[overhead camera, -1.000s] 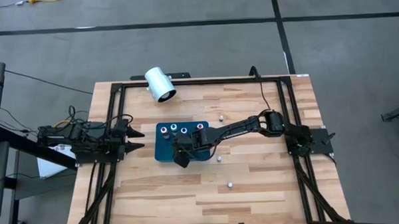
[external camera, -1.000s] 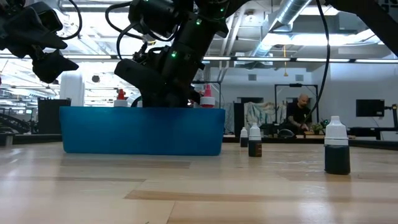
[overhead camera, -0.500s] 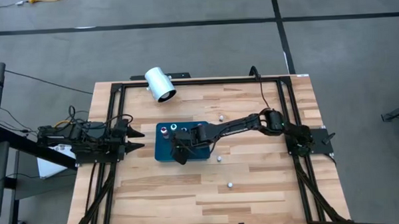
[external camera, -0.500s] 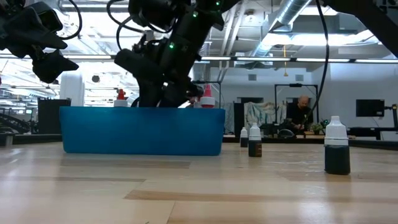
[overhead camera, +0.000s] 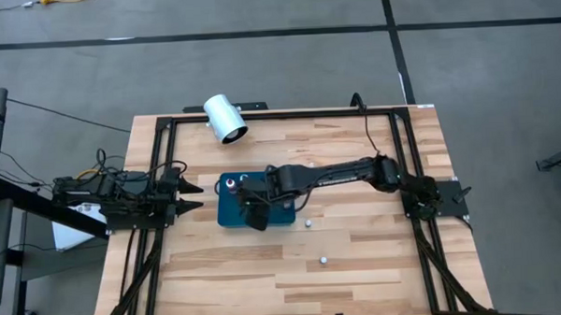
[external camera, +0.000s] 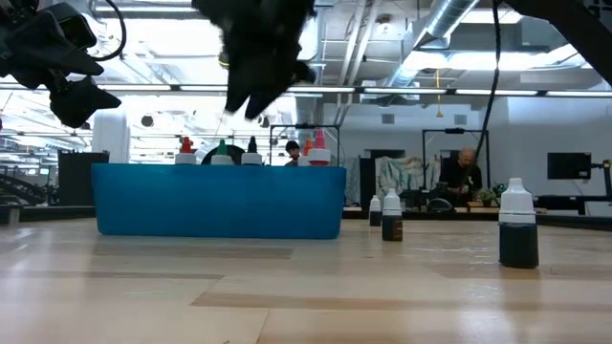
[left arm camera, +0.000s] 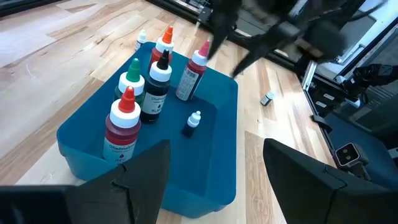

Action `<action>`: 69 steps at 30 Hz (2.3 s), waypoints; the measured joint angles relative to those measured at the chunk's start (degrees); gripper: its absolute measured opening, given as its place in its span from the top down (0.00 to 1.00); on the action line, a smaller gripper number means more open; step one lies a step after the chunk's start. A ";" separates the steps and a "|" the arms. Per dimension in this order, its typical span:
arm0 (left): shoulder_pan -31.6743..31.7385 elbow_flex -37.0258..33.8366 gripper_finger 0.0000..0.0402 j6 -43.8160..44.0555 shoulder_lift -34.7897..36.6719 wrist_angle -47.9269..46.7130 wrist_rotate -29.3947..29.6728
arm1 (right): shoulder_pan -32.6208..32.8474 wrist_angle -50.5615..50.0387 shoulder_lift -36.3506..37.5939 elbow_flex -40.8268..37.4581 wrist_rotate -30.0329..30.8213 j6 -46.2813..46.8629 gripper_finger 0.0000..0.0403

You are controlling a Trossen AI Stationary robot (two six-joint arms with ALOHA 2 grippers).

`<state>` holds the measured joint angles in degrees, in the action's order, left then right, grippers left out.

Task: Pick & Place food coloring
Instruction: Put the small black food coloring bottle into the bin

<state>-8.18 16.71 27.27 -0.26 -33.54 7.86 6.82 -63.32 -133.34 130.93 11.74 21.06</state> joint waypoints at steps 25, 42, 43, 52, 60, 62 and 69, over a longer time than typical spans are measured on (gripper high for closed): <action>0.01 0.01 0.38 0.99 0.01 1.66 0.49 | 8.52 -26.72 7.71 -1.61 8.16 3.04 0.70; 0.01 0.02 0.38 12.29 -2.23 9.84 -2.47 | 22.96 -20.36 13.77 -16.13 4.80 33.33 0.70; 0.02 0.02 0.38 11.77 -3.05 11.50 -3.09 | 23.95 -19.39 13.77 -16.13 4.80 35.17 0.70; -0.02 0.02 0.38 9.01 -14.45 22.02 -9.10 | 30.87 -17.30 13.77 -16.20 4.77 49.27 0.70; -0.05 0.02 0.38 8.04 -20.45 22.73 -10.58 | 34.00 -10.90 13.79 -24.41 0.93 54.18 0.70; -0.05 0.02 0.38 7.03 -20.51 23.17 -10.38 | 34.09 -8.21 13.64 -26.79 0.72 54.14 0.70; -0.05 0.02 0.38 6.36 -20.34 24.11 -10.16 | 33.11 -2.05 13.66 -32.99 1.22 54.82 0.70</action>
<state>-8.23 16.73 33.63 -20.60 -9.43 -2.31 39.93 -65.37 -119.68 97.95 12.96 75.88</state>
